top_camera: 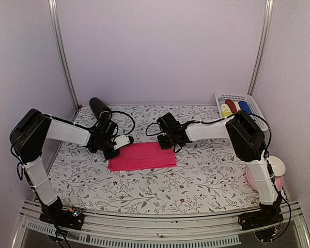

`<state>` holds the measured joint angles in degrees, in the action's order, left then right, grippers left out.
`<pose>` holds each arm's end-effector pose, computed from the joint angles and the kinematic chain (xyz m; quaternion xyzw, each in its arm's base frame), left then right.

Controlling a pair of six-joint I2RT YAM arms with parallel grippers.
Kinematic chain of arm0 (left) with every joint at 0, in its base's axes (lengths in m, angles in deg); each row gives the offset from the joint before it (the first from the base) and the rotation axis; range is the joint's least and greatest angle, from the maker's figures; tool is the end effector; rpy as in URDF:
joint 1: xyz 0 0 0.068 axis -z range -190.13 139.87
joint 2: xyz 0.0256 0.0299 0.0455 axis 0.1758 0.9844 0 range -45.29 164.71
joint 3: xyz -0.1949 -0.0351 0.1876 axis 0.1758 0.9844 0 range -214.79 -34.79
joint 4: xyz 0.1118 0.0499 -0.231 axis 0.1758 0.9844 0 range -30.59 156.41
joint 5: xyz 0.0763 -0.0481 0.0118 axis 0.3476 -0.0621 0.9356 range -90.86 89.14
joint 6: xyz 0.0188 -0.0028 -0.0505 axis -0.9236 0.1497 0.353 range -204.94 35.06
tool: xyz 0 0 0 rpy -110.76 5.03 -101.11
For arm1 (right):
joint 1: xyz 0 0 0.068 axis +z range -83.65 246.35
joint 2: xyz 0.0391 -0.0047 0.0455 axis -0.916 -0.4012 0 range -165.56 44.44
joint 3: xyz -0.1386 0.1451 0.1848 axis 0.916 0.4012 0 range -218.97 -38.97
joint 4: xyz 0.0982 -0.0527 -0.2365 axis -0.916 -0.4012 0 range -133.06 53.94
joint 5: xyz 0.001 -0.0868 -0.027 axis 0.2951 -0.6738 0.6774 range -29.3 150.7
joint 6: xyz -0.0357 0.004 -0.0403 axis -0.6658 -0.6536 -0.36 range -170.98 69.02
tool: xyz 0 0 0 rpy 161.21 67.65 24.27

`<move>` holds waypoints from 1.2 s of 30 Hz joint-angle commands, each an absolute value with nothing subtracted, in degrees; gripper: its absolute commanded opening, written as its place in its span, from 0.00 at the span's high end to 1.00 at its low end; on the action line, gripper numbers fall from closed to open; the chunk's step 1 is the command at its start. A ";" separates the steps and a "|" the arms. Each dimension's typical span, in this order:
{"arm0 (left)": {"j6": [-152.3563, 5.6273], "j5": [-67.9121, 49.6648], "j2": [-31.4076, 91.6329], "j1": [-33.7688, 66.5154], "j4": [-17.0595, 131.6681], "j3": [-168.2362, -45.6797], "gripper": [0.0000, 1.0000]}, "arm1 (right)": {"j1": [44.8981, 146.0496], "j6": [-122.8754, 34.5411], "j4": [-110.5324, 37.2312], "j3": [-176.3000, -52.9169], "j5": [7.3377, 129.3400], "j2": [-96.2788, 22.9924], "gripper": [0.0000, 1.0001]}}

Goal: Roll the towels
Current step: Rotate the towel at the center of the board.

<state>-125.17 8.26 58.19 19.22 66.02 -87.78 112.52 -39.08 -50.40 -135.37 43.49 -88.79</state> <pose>0.3017 -0.1632 0.1277 0.5269 0.7980 0.1027 0.2738 0.3541 0.3539 0.1228 -0.2272 0.9058 0.0361 0.3558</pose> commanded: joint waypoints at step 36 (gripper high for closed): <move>-127.52 21.75 87.78 25.02 67.57 -142.38 0.03 | 109.83 -36.54 -50.31 -113.41 37.15 -58.77 0.01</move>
<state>-129.50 24.76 89.73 21.23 64.12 -134.84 110.12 -37.57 -50.69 -114.85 38.70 -58.06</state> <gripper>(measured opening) 0.965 0.988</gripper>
